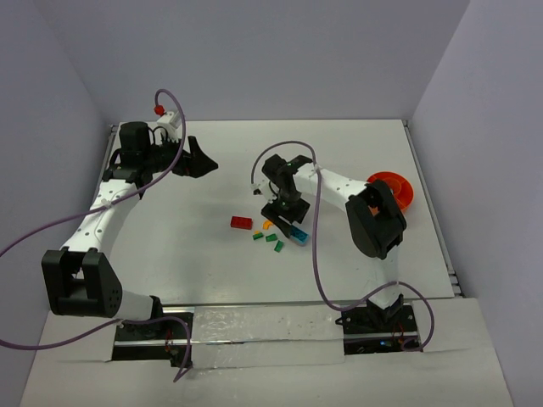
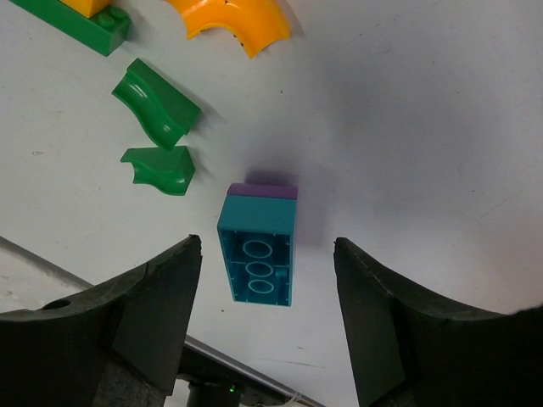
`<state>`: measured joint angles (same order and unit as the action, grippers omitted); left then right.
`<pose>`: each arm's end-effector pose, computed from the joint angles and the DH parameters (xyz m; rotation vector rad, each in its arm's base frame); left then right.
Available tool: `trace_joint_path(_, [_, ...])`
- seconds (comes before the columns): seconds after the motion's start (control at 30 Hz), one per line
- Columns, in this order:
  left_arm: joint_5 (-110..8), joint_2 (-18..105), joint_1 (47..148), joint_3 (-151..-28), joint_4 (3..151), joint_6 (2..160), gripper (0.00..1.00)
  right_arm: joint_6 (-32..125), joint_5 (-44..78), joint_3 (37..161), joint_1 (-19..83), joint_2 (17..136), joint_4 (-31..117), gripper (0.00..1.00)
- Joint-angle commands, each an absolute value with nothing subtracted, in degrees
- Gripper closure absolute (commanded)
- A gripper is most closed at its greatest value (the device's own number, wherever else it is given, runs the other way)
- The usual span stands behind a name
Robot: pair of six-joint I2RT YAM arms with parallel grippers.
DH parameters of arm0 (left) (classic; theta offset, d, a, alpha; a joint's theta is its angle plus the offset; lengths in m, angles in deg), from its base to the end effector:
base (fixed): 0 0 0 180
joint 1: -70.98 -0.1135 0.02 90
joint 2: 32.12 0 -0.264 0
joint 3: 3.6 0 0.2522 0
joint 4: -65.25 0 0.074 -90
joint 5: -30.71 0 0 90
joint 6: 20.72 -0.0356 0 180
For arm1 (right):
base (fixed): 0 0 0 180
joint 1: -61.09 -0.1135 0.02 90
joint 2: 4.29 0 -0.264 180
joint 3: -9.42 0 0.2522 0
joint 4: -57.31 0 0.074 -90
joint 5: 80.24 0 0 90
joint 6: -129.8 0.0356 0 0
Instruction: Sort the legos into containers by color
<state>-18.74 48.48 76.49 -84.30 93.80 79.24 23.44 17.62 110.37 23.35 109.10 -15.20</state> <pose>0.3142 -0.0536 0.3263 0.3631 2.0215 -0.8950 0.2981 0.2369 0.1926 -1.4052 2.7316 0.2325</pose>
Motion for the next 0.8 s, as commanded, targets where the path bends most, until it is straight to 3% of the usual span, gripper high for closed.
trace_joint_path(0.0, [-18.75,48.27,76.25,-84.45,91.87,79.48,0.01,23.01,17.32,113.18,23.20,111.12,-17.01,0.30])
trace_joint_path(0.17, [-18.85,48.57,76.25,-84.51,91.58,79.57,0.01,22.66,17.33,112.74,23.21,111.64,-17.00,0.40])
trace_joint_path(0.3, [-18.77,48.74,76.25,-84.51,91.40,79.65,0.01,22.49,17.62,112.67,23.38,111.42,-16.93,0.62])
trace_joint_path(0.37, [-18.58,48.74,76.25,-84.42,91.32,79.50,0.01,22.44,18.52,113.05,23.51,110.56,-17.25,0.83])
trace_joint_path(0.47, [-17.17,48.61,76.25,-83.90,90.86,79.00,0.01,21.78,22.90,113.71,24.89,108.18,-17.17,1.00])
trace_joint_path(0.77, [3.17,47.35,77.71,-77.96,83.52,76.65,0.01,30.56,58.25,113.79,43.09,90.05,-0.44,1.00])
